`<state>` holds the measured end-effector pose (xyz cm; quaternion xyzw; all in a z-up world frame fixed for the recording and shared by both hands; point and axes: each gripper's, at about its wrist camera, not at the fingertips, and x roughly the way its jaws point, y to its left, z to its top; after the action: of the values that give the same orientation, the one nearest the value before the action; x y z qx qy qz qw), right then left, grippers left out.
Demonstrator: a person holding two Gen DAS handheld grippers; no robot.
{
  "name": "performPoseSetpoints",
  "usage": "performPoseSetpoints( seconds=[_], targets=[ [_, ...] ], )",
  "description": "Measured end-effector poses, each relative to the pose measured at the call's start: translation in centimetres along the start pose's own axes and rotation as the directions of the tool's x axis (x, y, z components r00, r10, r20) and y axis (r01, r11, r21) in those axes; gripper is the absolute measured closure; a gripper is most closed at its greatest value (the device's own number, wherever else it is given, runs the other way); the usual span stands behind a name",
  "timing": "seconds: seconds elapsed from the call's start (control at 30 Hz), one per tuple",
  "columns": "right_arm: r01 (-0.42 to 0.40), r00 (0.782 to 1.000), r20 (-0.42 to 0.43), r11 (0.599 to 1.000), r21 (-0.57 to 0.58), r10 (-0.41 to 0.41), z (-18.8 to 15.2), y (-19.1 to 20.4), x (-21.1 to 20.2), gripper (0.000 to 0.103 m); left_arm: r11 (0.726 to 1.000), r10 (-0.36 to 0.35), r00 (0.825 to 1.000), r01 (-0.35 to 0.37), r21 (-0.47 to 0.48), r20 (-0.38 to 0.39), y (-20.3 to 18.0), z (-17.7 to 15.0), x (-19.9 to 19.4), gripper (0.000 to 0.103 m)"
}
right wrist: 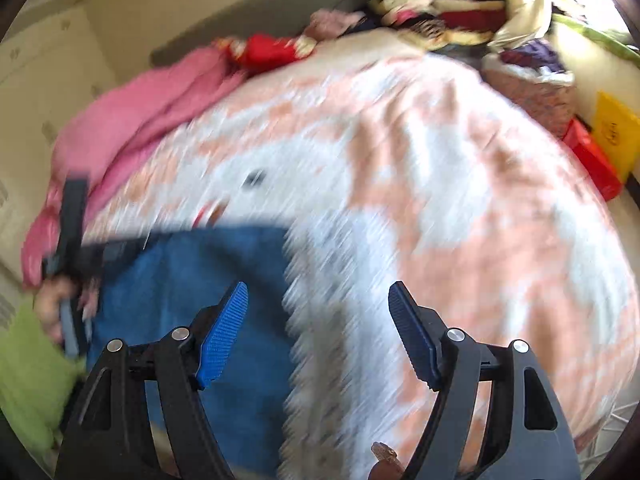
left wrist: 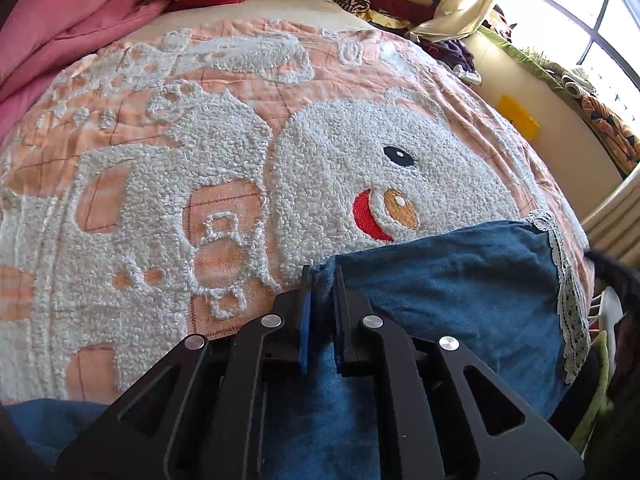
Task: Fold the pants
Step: 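Grasp the pants edge with the left tool and fold it toward the lace hems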
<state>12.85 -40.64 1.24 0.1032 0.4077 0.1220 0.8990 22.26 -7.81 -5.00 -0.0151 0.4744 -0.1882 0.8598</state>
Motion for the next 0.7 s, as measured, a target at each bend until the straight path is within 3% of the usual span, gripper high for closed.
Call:
performPoseSetpoints(
  seconds=[0.13,0.27,0.3,0.37,0.43,0.6,0.7],
  targets=[
    [0.015,0.999,-0.046,0.996,0.09,-0.011,2.7,-3.2,2.5,0.032,1.0,0.012,1.0,-0.012,0.004,0.001,-0.4,-0.2,0.0,0.1],
    [-0.028,0.993,-0.114,0.99,0.136,0.044,3.8,-4.6,5.9,0.032,0.999,0.029,1.0,-0.029,0.019,0.003,-0.7,-0.3,-0.1,0.1],
    [-0.038,0.99,-0.13,0.989,0.142,0.056,3.7,-4.9,6.5,0.036,0.999,0.032,0.999,-0.032,0.022,0.004,-0.9,-0.3,-0.1,0.1],
    [-0.062,0.981,-0.17,0.987,0.149,0.088,3.3,-4.9,7.9,0.078,0.999,0.04,0.999,-0.04,0.027,0.006,-1.0,-0.4,-0.1,0.1],
    [-0.098,0.979,-0.162,0.986,0.132,0.119,2.7,-4.4,7.9,0.086,0.998,0.057,0.998,-0.058,0.025,0.018,-1.2,-0.5,-0.2,0.1],
    [-0.098,0.995,0.0,0.993,0.06,0.099,4.1,-3.3,4.2,0.087,0.995,0.089,0.994,-0.092,0.047,0.059,-1.9,-0.4,-0.5,0.101],
    [-0.001,0.999,-0.049,1.0,-0.023,-0.001,4.5,-2.5,6.2,0.087,0.994,0.104,0.993,-0.106,0.036,0.057,-1.8,-0.2,0.2,0.101]
  ],
)
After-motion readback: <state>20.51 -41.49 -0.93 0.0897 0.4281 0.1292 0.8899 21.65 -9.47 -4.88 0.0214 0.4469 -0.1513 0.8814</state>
